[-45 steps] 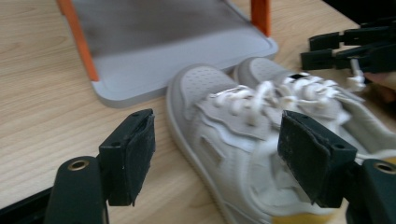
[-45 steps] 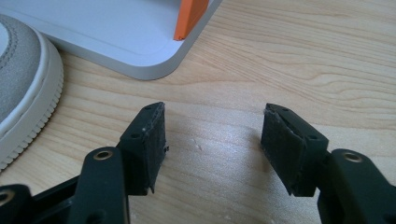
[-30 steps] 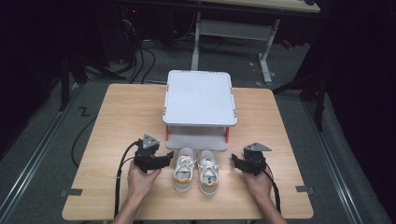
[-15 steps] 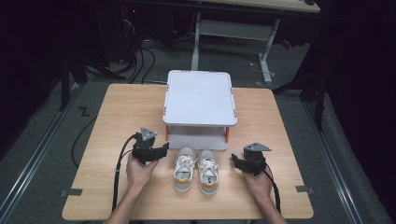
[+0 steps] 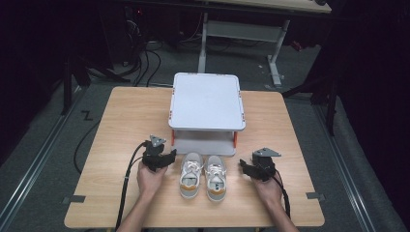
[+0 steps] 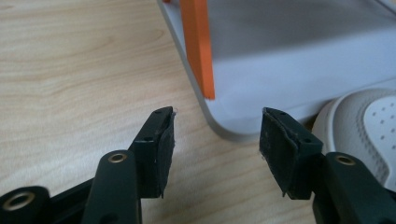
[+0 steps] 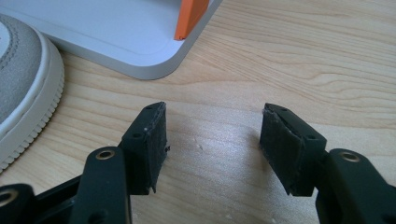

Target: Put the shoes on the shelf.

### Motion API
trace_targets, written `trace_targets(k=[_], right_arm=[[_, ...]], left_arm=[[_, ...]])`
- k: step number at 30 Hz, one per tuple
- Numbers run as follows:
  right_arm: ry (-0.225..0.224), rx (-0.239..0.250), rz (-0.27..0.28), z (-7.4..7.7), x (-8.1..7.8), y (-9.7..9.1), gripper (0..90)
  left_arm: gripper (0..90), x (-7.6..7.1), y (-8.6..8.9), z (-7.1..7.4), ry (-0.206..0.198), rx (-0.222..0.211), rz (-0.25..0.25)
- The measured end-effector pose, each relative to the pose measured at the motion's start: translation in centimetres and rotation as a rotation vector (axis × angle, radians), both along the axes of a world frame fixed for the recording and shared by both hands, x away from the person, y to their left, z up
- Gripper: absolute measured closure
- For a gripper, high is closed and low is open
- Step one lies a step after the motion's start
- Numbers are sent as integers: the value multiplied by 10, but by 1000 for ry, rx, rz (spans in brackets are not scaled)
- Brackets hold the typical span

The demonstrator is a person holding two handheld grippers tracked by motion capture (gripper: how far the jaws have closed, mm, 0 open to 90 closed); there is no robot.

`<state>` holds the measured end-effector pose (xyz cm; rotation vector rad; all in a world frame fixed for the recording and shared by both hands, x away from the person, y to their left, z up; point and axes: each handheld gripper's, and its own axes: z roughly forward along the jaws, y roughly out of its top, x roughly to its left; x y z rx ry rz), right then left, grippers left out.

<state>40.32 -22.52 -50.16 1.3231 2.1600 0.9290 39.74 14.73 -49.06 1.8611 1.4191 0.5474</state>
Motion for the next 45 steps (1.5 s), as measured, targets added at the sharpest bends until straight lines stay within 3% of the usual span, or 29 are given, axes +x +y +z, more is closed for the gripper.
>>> trace_targets(k=[4,7,16,18,21,26,36,45], right_arm=[[60,6,3,7,-2,-1,470],[42,39,31,20,-12,1,473],[-17,163,253,71,-69,34,512],[15,158,317,76,-79,50,528],[61,128,359,73,-83,67,558],[124,92,360,65,-82,84,567],[226,100,322,65,-72,100,482],[235,99,299,70,-70,114,393]], left_arm=[[441,-7,2,-5,-1,19,9],[434,-11,3,-8,1,22,15],[416,-19,3,-14,-15,30,25],[395,-20,2,-14,-14,40,20],[372,-20,0,-15,-17,54,13],[355,-20,-1,-15,-17,63,11],[349,-19,-1,-15,-17,66,8],[348,-20,-3,-15,-17,83,8]])
